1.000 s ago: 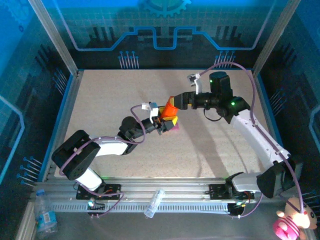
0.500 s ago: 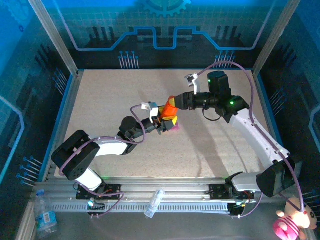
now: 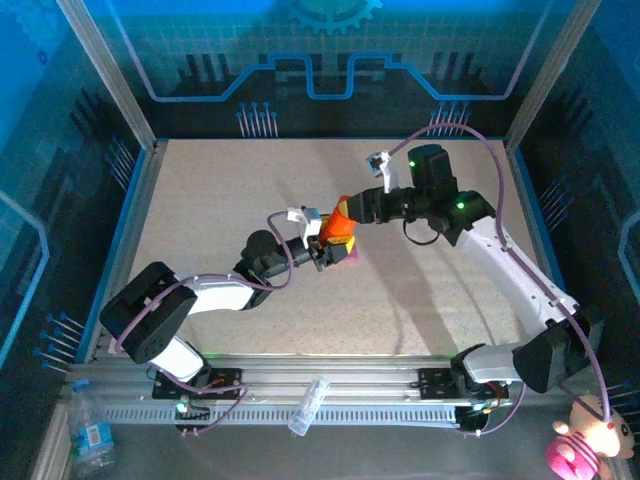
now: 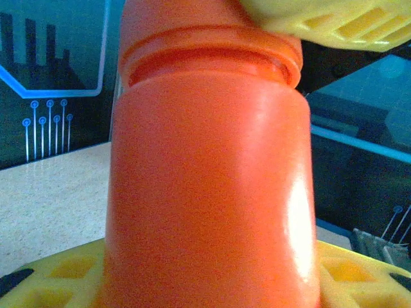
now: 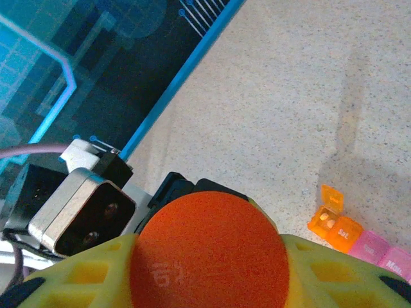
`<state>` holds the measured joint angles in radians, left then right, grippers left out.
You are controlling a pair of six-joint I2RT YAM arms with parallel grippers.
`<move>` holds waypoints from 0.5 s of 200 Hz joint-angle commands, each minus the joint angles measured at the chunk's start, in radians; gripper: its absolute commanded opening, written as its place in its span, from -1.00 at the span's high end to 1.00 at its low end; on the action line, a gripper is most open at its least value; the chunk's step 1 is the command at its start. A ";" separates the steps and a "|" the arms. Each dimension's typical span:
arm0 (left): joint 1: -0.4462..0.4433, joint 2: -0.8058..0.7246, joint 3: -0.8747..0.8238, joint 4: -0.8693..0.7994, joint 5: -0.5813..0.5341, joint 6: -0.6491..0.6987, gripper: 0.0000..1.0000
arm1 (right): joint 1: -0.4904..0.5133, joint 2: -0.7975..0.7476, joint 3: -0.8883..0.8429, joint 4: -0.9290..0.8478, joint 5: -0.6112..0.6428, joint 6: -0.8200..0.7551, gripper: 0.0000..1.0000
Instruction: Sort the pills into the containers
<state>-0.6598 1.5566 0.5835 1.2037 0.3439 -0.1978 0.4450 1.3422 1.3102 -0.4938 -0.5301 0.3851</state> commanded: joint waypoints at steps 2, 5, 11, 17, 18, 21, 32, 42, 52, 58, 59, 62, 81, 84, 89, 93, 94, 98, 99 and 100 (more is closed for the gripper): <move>-0.011 -0.041 0.064 0.021 0.002 0.087 1.00 | 0.064 0.032 -0.066 0.003 0.040 0.081 0.25; -0.011 -0.042 0.063 0.023 -0.006 0.092 1.00 | 0.069 0.031 -0.077 0.015 0.050 0.097 0.25; -0.011 -0.042 0.062 0.027 -0.019 0.100 1.00 | 0.077 0.028 -0.097 0.044 0.071 0.136 0.25; -0.011 -0.041 0.061 0.032 -0.031 0.107 1.00 | 0.086 0.024 -0.122 0.084 0.084 0.172 0.25; -0.011 -0.040 0.061 0.032 -0.032 0.109 1.00 | 0.088 0.024 -0.127 0.089 0.086 0.180 0.25; -0.012 -0.039 0.060 0.035 -0.038 0.111 1.00 | 0.093 0.023 -0.138 0.109 0.091 0.195 0.25; -0.012 -0.038 0.057 0.046 -0.054 0.118 1.00 | 0.116 0.018 -0.177 0.173 0.123 0.253 0.25; -0.011 -0.035 0.056 0.054 -0.059 0.122 1.00 | 0.139 0.019 -0.200 0.218 0.147 0.291 0.26; -0.011 -0.036 0.055 0.054 -0.062 0.126 1.00 | 0.159 0.026 -0.204 0.232 0.174 0.319 0.27; -0.011 -0.035 0.055 0.051 -0.063 0.130 1.00 | 0.171 0.029 -0.204 0.239 0.191 0.332 0.29; -0.012 -0.036 0.055 0.050 -0.064 0.131 1.00 | 0.173 0.029 -0.205 0.240 0.194 0.336 0.29; -0.012 -0.036 0.055 0.050 -0.065 0.134 1.00 | 0.179 0.031 -0.205 0.244 0.204 0.342 0.29; -0.013 -0.031 0.048 0.057 -0.085 0.147 1.00 | 0.208 0.035 -0.215 0.277 0.254 0.403 0.30; -0.014 -0.029 0.047 0.059 -0.089 0.148 1.00 | 0.212 0.036 -0.217 0.284 0.259 0.415 0.30; -0.015 -0.027 0.046 0.064 -0.098 0.152 1.00 | 0.219 0.037 -0.218 0.290 0.272 0.431 0.30; -0.015 -0.025 0.045 0.067 -0.102 0.155 1.00 | 0.224 0.037 -0.217 0.293 0.284 0.441 0.30; -0.014 -0.024 0.045 0.067 -0.103 0.156 1.00 | 0.226 0.038 -0.217 0.294 0.286 0.443 0.30; -0.015 -0.022 0.042 0.072 -0.110 0.158 1.00 | 0.233 0.037 -0.219 0.298 0.298 0.449 0.30; -0.015 -0.021 0.042 0.072 -0.111 0.159 1.00 | 0.234 0.037 -0.219 0.298 0.301 0.450 0.30; -0.015 -0.020 0.042 0.073 -0.112 0.159 1.00 | 0.236 0.036 -0.219 0.300 0.304 0.452 0.30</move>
<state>-0.6460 1.5566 0.5816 1.0721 0.2131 -0.1200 0.5755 1.3354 1.1313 -0.1905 -0.2031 0.7074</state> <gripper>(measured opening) 0.522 0.476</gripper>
